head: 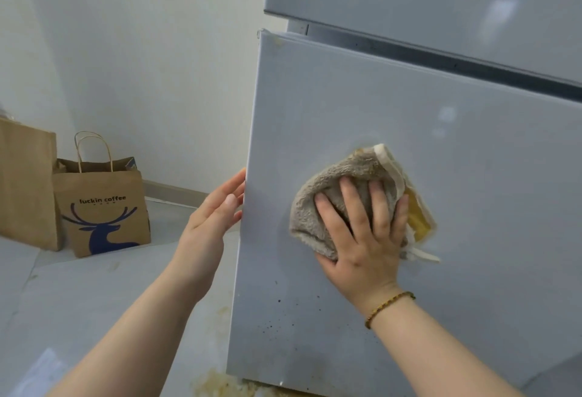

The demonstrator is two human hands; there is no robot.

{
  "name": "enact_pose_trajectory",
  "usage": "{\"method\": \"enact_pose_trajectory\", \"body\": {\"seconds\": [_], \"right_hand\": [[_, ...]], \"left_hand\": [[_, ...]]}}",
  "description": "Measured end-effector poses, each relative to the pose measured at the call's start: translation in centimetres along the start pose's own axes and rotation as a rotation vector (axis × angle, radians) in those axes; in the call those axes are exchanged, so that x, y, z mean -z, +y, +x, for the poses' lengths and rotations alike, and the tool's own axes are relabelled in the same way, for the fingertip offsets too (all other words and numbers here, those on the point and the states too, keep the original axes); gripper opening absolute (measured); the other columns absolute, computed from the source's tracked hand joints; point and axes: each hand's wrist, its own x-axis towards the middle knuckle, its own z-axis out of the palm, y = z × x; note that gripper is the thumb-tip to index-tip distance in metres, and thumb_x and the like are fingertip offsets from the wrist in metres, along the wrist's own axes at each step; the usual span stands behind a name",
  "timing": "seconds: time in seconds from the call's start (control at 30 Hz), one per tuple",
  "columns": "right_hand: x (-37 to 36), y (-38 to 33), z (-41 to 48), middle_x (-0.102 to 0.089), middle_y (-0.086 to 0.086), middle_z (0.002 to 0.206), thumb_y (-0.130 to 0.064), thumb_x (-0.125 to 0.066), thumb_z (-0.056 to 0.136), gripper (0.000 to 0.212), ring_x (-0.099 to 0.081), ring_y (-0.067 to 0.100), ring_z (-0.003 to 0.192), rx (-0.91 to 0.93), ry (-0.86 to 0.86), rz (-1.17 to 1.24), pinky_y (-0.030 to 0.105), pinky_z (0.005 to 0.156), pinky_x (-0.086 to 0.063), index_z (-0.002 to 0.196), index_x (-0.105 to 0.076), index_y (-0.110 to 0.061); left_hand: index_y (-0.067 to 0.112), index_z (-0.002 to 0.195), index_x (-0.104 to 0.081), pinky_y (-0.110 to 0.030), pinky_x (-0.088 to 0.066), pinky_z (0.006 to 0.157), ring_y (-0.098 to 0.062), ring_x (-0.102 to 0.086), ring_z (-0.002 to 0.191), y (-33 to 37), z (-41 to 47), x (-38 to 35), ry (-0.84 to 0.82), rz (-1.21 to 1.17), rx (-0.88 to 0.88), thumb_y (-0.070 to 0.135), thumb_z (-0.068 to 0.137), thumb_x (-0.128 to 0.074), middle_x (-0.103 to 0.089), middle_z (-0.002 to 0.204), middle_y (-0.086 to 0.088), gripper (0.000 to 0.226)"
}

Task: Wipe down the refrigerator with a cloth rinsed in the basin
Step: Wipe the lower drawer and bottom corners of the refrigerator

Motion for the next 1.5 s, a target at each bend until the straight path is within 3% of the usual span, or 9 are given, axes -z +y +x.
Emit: {"method": "enact_pose_trajectory", "body": {"seconds": [0.17, 0.33, 0.43, 0.6, 0.77, 1.0, 1.1, 1.27, 1.5], "right_hand": [[-2.0, -4.6, -4.5, -0.018, -0.001, 0.143, -0.036, -0.048, 0.074, 0.054, -0.007, 0.024, 0.139, 0.181, -0.210, -0.036, 0.048, 0.116, 0.006, 0.126, -0.039, -0.028], [-3.3, -5.9, -11.6, -0.049, -0.013, 0.134, -0.024, -0.032, 0.073, 0.055, -0.026, 0.020, 0.129, 0.606, -0.543, -0.038, 0.044, 0.116, 0.013, 0.122, -0.056, -0.028], [-3.0, -4.6, -11.9, -0.054, -0.016, 0.130, -0.024, -0.030, 0.075, 0.053, -0.030, 0.016, 0.127, 0.685, -0.487, -0.073, 0.045, 0.116, 0.012, 0.116, -0.063, -0.032], [-2.5, -3.6, -8.5, -0.038, -0.006, 0.133, -0.030, -0.047, 0.080, 0.043, -0.014, 0.021, 0.137, 0.199, -0.116, 0.049, 0.047, 0.116, 0.002, 0.123, -0.045, -0.027], [-4.3, -8.2, -10.1, -0.018, -0.003, 0.142, -0.029, -0.049, 0.076, 0.050, 0.005, 0.018, 0.144, -0.024, -0.088, 0.064, 0.048, 0.116, 0.003, 0.125, -0.043, -0.028], [-6.3, -10.8, -19.1, -0.035, -0.010, 0.140, -0.030, -0.039, 0.075, 0.055, -0.015, 0.025, 0.132, 0.549, -0.495, -0.109, 0.048, 0.115, 0.011, 0.130, -0.042, -0.029], [-5.8, -9.1, -19.4, -0.047, -0.014, 0.136, -0.024, -0.026, 0.080, 0.054, -0.026, 0.017, 0.130, 0.684, -0.477, -0.135, 0.048, 0.115, 0.011, 0.124, -0.055, -0.033], [-3.2, -2.6, -14.1, -0.037, -0.002, 0.136, -0.026, -0.038, 0.087, 0.036, -0.018, 0.023, 0.133, 0.271, -0.102, -0.017, 0.048, 0.113, -0.003, 0.123, -0.045, -0.026], [-4.1, -3.3, -16.2, 0.001, -0.010, 0.156, -0.035, -0.050, 0.074, 0.059, 0.005, 0.016, 0.144, -0.119, -0.034, -0.005, 0.046, 0.115, 0.004, 0.130, -0.033, -0.027]], "left_hand": [[0.043, 0.107, -0.053, -0.024, -0.039, 0.099, 0.001, -0.052, 0.116, 0.0, -0.2, -0.4, 0.036, -0.007, -0.018, 0.034, 0.078, -0.039, -0.059, 0.118, 0.022, 0.034], [0.043, 0.106, -0.052, -0.026, -0.036, 0.106, 0.000, -0.047, 0.122, -0.6, -0.4, -0.9, 0.055, -0.034, -0.041, 0.026, 0.083, -0.045, -0.056, 0.120, 0.023, 0.029], [0.043, 0.107, -0.052, -0.026, -0.038, 0.104, 0.001, -0.050, 0.119, -0.7, -0.4, -0.4, 0.018, -0.009, -0.057, 0.029, 0.082, -0.040, -0.057, 0.120, 0.022, 0.031], [0.044, 0.105, -0.051, -0.020, -0.040, 0.098, 0.008, -0.053, 0.112, -3.3, -1.1, 0.5, 0.103, -0.019, -0.107, 0.029, 0.075, -0.040, -0.062, 0.108, 0.028, 0.036], [0.047, 0.108, -0.053, -0.036, -0.029, 0.111, -0.003, -0.047, 0.121, -9.9, -4.6, 2.2, 0.079, 0.095, 0.112, 0.043, 0.072, -0.045, -0.058, 0.121, 0.016, 0.037], [0.047, 0.105, -0.054, -0.023, -0.034, 0.101, 0.001, -0.049, 0.118, -12.0, -4.8, 2.7, 0.036, 0.182, 0.070, 0.043, 0.078, -0.034, -0.061, 0.114, 0.020, 0.034], [0.049, 0.110, -0.049, -0.025, -0.032, 0.102, 0.001, -0.044, 0.122, -12.3, -5.2, 2.3, 0.047, 0.171, 0.083, 0.045, 0.077, -0.035, -0.054, 0.122, 0.022, 0.037], [0.052, 0.114, -0.041, -0.008, -0.039, 0.083, 0.014, -0.040, 0.120, -13.2, -6.0, 0.8, 0.106, 0.079, 0.076, 0.037, 0.086, -0.049, -0.046, 0.128, 0.026, 0.033], [0.061, 0.112, -0.026, -0.034, -0.026, 0.112, -0.003, -0.028, 0.134, -14.9, -6.6, -0.1, 0.146, 0.202, -0.011, 0.036, 0.084, -0.048, -0.028, 0.142, 0.023, 0.043]]}}
